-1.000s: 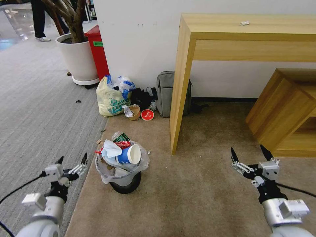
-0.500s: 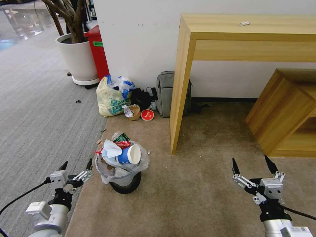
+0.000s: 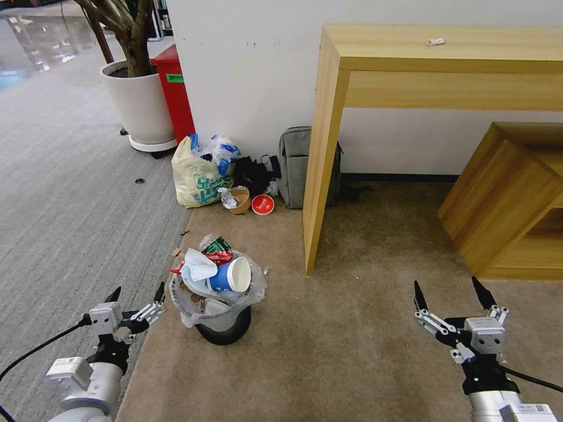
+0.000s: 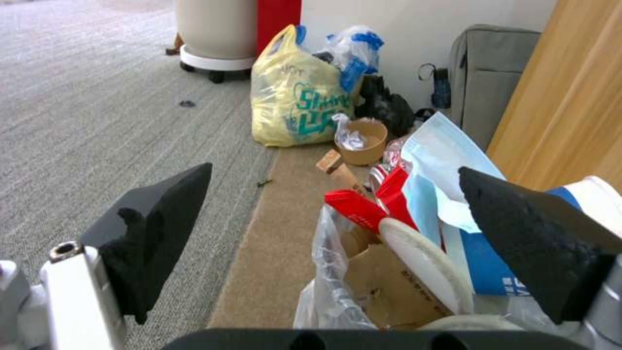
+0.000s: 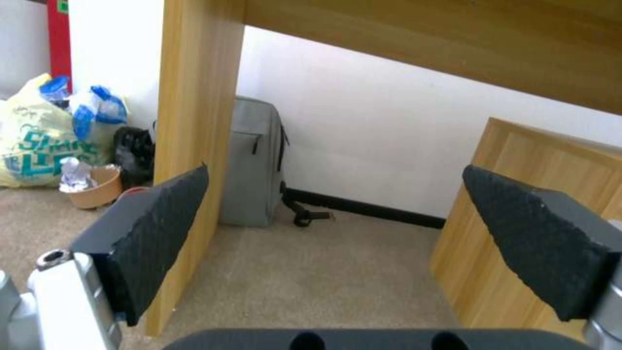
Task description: Pick up the trash bin and place the garbage on the floor into it.
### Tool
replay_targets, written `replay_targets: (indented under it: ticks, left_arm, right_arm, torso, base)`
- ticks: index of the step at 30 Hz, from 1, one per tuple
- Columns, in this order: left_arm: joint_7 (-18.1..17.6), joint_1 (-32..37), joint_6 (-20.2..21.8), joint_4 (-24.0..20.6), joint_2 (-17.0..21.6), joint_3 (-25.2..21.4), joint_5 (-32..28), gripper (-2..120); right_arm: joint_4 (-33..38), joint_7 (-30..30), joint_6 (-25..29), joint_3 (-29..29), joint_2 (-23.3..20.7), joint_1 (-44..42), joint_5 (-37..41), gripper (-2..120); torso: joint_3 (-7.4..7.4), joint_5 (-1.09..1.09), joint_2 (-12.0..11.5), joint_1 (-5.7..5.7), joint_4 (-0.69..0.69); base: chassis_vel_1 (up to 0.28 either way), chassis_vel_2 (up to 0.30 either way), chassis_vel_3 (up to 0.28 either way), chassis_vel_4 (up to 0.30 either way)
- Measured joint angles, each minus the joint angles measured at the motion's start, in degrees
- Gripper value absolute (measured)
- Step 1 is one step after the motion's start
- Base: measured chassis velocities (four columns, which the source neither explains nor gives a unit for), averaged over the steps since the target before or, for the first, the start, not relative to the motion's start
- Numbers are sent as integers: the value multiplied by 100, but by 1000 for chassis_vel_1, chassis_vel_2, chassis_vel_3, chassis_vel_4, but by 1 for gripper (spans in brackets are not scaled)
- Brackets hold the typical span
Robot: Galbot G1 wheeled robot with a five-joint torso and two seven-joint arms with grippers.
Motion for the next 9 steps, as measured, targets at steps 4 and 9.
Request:
replay_targets:
  ticks: [4, 9]
  left_arm:
    - [-2, -2, 2, 3, 2, 0, -4, 100]
    - [-3, -3, 5, 4, 3, 0, -5, 100]
  right_arm:
    - [-3, 1, -5, -1, -2, 3, 5, 100]
    - [-4, 1, -9, -1, -4, 4, 6, 100]
  torso:
    - [0, 0, 0, 0, 0]
    - [0, 0, 0, 0, 0]
  base:
    - [0, 0, 0, 0]
    - [0, 0, 0, 0]
